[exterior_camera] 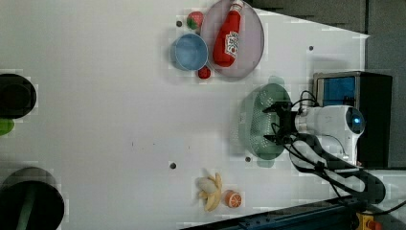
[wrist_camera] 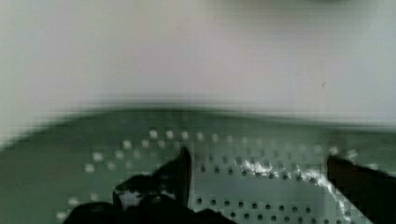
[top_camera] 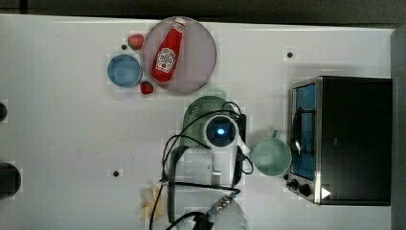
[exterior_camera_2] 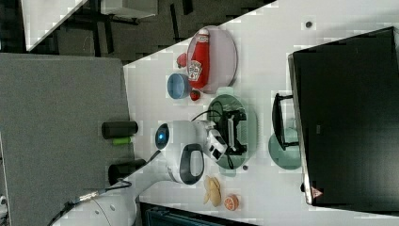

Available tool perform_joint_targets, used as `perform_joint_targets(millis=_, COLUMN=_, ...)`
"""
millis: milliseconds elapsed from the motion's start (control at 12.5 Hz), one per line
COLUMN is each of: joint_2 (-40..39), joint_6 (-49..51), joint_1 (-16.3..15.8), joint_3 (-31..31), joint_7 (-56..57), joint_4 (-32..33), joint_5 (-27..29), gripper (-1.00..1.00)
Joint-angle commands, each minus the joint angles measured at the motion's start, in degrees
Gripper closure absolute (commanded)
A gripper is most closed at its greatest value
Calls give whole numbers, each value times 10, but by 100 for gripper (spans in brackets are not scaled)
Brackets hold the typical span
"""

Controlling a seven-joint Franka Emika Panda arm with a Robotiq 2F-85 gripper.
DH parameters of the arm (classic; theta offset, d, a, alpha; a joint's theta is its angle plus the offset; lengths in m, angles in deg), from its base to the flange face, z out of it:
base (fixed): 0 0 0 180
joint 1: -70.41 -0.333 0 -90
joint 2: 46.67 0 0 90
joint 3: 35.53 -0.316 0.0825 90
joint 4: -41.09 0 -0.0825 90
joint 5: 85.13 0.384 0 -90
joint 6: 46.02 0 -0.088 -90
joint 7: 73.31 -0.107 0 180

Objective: Drag strainer left to right.

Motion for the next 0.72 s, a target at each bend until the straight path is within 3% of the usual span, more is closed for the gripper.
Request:
perform_joint_targets(millis=80, joint_2=10, joint_6=-5, joint_1=14, joint_3=19, joint_7=71, joint_4=-8, joint_5=15, gripper=-100)
perform_joint_targets(millis=400, joint_2=22, joint_6=-2, joint_1=14, joint_3=21, joint_7=102, joint_4=-14, joint_5=11, gripper=-100)
perform_joint_targets(millis=720, joint_2=124, joint_6=79, joint_1=14, joint_3=-22, joint_7=236, joint_4=-16, joint_5=11, gripper=-100)
